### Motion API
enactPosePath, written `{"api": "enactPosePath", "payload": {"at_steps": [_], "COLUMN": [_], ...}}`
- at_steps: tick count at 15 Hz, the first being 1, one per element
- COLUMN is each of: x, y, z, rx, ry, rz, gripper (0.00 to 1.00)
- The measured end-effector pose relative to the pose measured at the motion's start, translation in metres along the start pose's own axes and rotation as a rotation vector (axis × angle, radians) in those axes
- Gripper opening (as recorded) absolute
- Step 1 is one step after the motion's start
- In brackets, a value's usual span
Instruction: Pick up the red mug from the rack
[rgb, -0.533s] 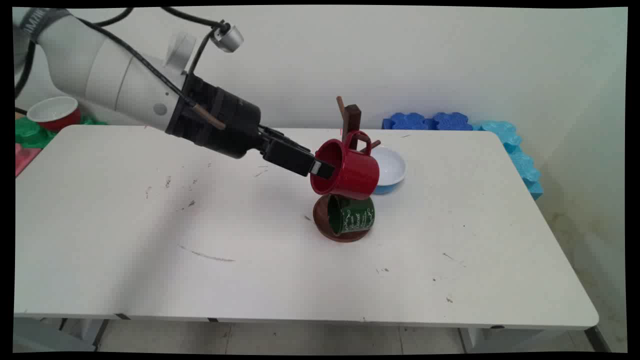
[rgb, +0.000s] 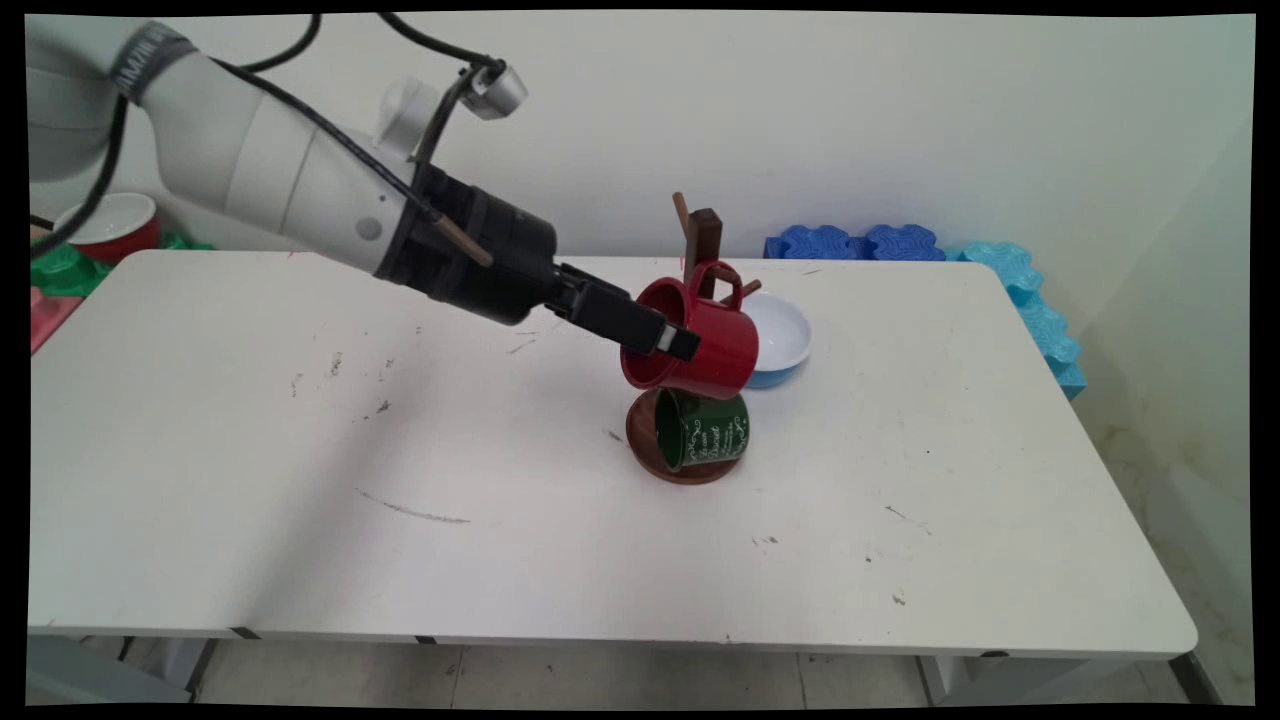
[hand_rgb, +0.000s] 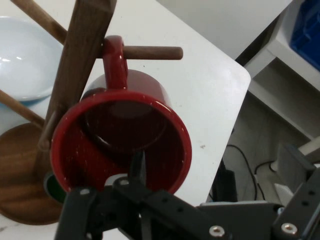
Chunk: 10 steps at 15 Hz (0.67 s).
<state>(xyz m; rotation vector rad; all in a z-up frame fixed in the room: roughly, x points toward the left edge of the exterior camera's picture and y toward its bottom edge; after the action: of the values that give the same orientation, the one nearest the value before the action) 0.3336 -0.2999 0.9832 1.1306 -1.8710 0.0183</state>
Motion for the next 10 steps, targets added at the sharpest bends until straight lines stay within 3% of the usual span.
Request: {"api": "enactPosePath", "payload": {"at_steps": [10], "x": [-0.001], "y": [-0.002], "z": [0.028], "rx": [0.004], "ry": [-0.007], "rz": [-0.037], "gripper": [1.0]}}
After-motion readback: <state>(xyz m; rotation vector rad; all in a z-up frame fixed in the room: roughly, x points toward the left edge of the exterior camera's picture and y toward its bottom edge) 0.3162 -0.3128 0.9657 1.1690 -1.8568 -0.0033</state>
